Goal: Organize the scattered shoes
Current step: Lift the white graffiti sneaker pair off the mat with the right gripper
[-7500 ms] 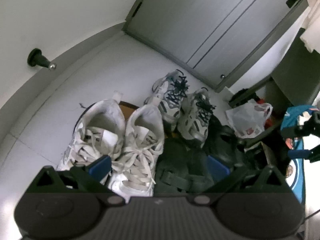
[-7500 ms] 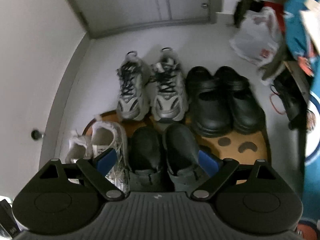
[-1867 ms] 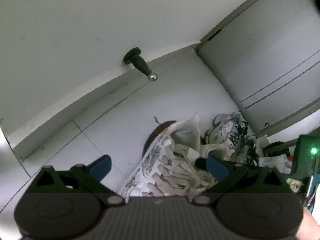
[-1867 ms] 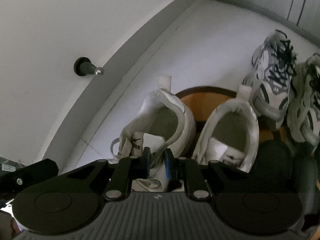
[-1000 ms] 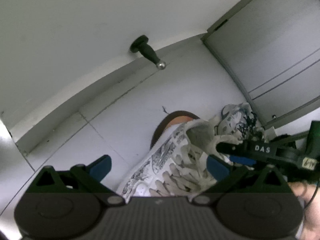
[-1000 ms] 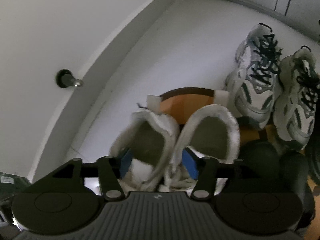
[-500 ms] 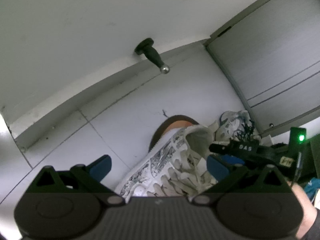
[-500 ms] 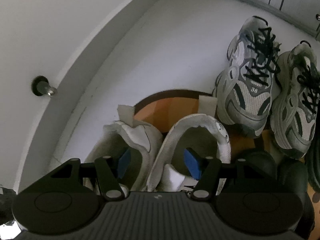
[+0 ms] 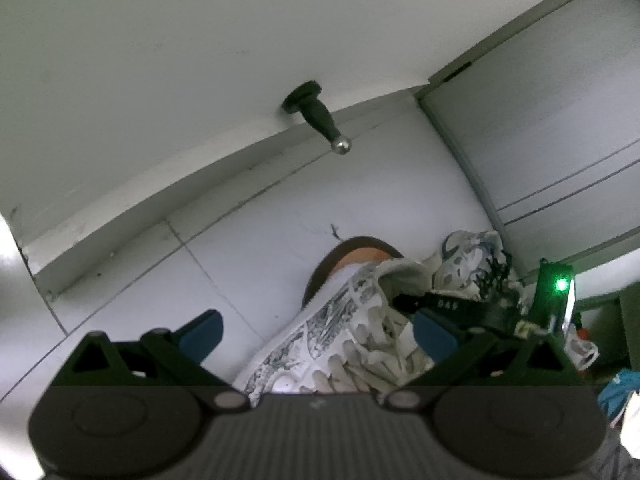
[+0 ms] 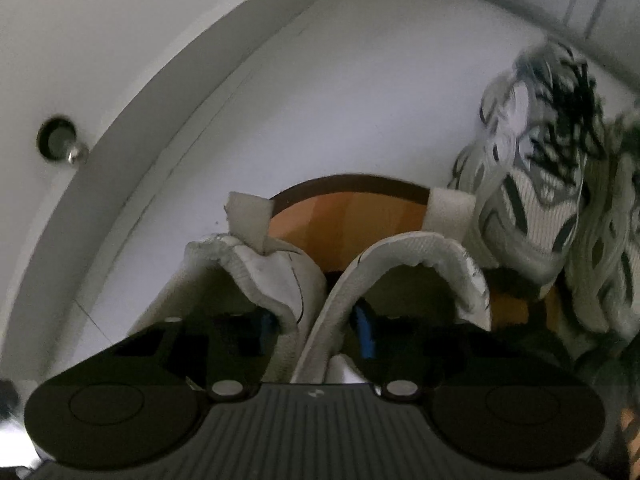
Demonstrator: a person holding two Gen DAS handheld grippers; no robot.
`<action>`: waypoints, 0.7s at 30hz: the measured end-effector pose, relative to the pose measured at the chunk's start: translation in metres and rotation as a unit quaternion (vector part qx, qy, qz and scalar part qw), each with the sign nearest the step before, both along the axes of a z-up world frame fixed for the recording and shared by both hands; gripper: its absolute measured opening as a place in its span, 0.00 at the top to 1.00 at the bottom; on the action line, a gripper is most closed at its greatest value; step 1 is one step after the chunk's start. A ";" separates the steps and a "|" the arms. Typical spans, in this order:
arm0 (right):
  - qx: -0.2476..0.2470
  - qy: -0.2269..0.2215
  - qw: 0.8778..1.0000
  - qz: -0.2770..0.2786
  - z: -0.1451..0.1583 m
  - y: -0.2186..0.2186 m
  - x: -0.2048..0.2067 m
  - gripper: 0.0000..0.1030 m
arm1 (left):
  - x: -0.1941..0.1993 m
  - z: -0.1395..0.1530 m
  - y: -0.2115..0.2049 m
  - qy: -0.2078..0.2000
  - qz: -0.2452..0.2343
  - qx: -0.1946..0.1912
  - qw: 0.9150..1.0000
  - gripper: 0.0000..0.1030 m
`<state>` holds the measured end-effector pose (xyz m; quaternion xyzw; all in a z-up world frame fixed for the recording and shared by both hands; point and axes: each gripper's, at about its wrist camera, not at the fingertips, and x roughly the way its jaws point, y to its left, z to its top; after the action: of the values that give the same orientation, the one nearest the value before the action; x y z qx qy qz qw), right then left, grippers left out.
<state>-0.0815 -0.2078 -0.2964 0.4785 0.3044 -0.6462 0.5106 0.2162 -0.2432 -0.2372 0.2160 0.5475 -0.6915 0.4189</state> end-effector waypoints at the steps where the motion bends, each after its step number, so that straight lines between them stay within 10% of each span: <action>1: -0.003 0.002 1.000 0.004 0.001 0.001 0.001 0.67 | 0.000 -0.002 0.000 0.002 0.000 0.004 1.000 0.01; 21: -0.116 0.075 0.988 0.063 0.053 -0.042 -0.009 0.71 | 0.009 -0.003 -0.001 0.007 0.020 0.007 1.000 0.01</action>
<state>-0.0910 -0.2500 -0.2438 0.3459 0.2943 -0.6782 0.5777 0.2252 -0.2444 -0.2407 0.2037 0.5595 -0.6803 0.4273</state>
